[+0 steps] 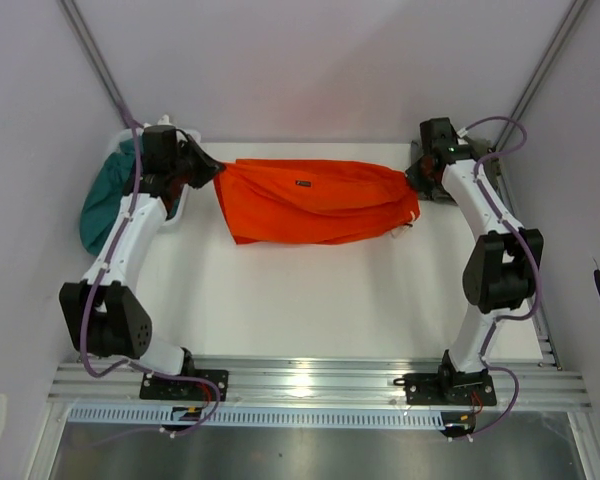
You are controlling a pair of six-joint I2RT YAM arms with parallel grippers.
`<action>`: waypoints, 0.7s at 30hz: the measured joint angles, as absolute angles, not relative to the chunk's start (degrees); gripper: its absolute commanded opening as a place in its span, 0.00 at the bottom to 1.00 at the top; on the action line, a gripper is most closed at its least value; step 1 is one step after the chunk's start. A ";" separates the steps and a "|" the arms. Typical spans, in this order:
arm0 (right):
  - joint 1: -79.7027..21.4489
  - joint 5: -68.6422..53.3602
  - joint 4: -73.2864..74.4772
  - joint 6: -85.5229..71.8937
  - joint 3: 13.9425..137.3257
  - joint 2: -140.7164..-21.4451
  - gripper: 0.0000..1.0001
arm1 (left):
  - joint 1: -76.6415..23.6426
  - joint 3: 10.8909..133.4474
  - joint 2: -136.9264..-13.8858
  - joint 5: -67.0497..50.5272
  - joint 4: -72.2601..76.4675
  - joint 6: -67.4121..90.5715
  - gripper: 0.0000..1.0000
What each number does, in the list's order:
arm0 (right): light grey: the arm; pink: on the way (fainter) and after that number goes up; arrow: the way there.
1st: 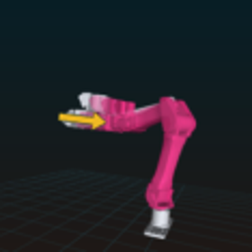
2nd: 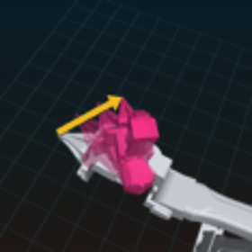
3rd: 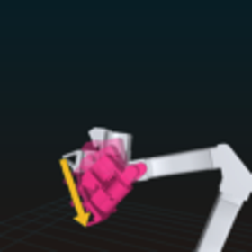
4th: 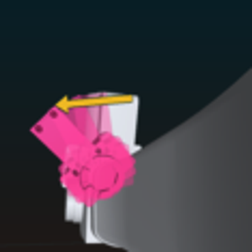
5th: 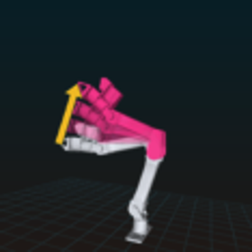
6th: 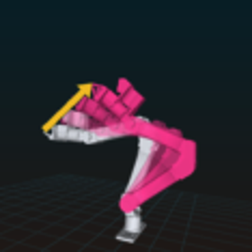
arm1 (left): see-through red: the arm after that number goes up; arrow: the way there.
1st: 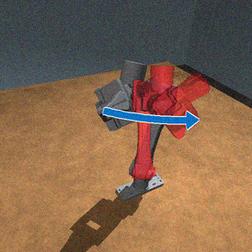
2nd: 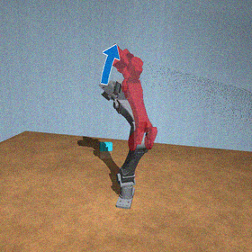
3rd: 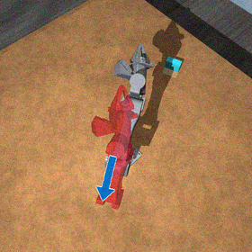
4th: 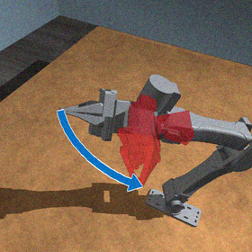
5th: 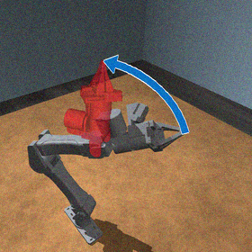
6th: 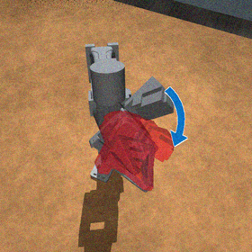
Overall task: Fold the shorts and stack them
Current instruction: Fold the shorts
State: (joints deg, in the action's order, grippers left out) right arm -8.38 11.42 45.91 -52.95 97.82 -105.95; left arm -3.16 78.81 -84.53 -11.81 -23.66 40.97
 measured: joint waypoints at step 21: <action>-5.65 7.90 36.88 -55.86 108.25 -120.27 0.00 | 0.05 96.18 -105.84 -15.70 -21.28 44.91 0.00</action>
